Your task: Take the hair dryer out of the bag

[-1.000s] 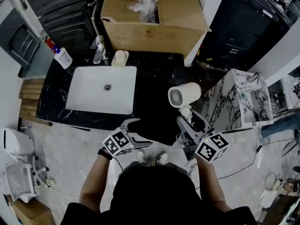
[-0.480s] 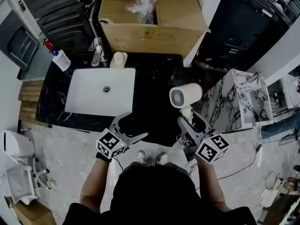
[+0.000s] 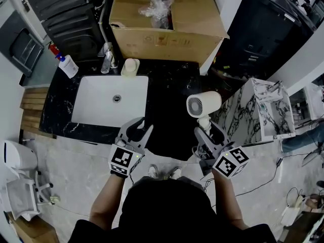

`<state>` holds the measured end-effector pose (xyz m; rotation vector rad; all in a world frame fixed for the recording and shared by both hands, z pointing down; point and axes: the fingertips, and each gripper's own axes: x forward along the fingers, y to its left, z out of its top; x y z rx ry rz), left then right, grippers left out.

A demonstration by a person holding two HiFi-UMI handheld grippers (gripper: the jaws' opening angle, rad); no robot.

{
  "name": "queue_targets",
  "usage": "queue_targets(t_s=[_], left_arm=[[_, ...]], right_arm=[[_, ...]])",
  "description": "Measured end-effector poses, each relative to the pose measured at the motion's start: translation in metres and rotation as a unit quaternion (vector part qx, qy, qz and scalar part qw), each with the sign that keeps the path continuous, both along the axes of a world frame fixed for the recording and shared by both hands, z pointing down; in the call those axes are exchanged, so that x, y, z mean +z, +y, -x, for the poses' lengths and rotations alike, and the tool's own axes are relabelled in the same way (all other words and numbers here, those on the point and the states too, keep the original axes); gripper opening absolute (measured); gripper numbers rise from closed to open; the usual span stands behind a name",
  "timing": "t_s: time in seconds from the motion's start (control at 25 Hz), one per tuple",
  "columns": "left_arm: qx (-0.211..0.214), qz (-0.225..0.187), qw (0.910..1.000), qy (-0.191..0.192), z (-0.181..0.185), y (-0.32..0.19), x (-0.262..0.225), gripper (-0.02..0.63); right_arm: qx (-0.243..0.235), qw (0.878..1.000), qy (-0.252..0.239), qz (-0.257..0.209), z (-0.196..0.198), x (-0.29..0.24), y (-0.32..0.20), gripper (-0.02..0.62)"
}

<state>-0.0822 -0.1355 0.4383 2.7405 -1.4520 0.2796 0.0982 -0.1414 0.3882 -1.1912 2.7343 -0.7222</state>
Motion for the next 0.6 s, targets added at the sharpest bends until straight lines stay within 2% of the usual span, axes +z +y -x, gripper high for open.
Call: queue_targets(t_s=[0.04, 0.16, 0.28, 0.44, 0.6], left_arm=[[-0.009, -0.006, 0.9999, -0.002, 0.004, -0.002, -0.003, 0.090], [-0.031, -0.013, 0.9994, 0.002, 0.017, -0.004, -0.010, 0.075], [-0.073, -0.035, 0.9967, 0.007, 0.034, -0.008, -0.026, 0.041], [-0.142, -0.076, 0.9868, 0.018, 0.065, -0.007, -0.050, 0.021], [-0.183, -0.098, 0.9778, 0.022, 0.089, 0.003, -0.064, 0.021]], right_arm=[[0.001, 1.000, 0.000, -0.001, 0.000, 0.000, 0.000, 0.241], [0.004, 1.000, 0.000, -0.004, -0.002, -0.003, -0.001, 0.241], [0.008, 1.000, 0.000, -0.006, -0.005, -0.006, -0.003, 0.241], [0.016, 1.000, 0.000, -0.009, -0.010, -0.009, -0.007, 0.241], [0.029, 0.999, 0.000, -0.015, -0.015, -0.013, -0.009, 0.241]])
